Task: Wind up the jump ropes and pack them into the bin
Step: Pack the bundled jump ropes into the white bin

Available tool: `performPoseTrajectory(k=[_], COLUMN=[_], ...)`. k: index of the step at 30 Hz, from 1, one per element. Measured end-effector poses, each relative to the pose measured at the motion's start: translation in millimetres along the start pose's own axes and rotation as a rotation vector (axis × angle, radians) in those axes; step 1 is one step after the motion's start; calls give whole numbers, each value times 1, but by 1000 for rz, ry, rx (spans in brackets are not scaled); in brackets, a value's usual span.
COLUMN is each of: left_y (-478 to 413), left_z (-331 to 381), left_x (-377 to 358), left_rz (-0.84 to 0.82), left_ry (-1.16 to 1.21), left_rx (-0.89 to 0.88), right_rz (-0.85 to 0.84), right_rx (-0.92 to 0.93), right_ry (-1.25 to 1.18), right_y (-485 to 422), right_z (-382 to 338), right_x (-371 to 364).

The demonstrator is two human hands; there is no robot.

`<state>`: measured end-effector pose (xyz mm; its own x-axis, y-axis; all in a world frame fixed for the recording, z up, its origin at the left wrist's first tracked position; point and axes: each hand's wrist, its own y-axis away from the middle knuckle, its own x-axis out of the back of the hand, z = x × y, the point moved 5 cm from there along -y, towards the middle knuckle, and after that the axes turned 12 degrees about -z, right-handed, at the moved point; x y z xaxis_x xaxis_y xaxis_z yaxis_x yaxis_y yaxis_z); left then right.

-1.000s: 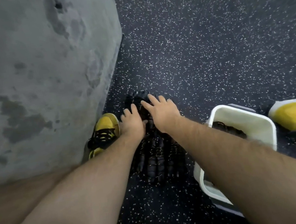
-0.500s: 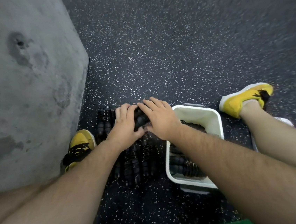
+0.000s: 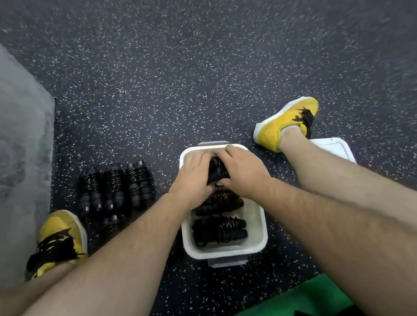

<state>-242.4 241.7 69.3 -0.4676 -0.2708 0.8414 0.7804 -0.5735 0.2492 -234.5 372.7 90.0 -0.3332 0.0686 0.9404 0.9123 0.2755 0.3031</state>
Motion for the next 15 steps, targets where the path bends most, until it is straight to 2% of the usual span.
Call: performPoseTrajectory(k=[3, 6, 10, 15], left_y=[-19, -34, -49, -49], left_z=[-6, -18, -24, -26], left_x=[-21, -35, -43, -56], left_rz=[-97, -189, -176, -185], left_ry=[-82, -166, -196, -225], left_rx=[53, 148, 210, 226], right_rz=[-33, -87, -96, -138], right_rx=[-21, -1, -30, -79], right_ry=[-82, -64, -27, -113], right_y=[-11, -30, -46, -43], right_z=[11, 11, 13, 19], right_x=[-20, -39, -56, -72])
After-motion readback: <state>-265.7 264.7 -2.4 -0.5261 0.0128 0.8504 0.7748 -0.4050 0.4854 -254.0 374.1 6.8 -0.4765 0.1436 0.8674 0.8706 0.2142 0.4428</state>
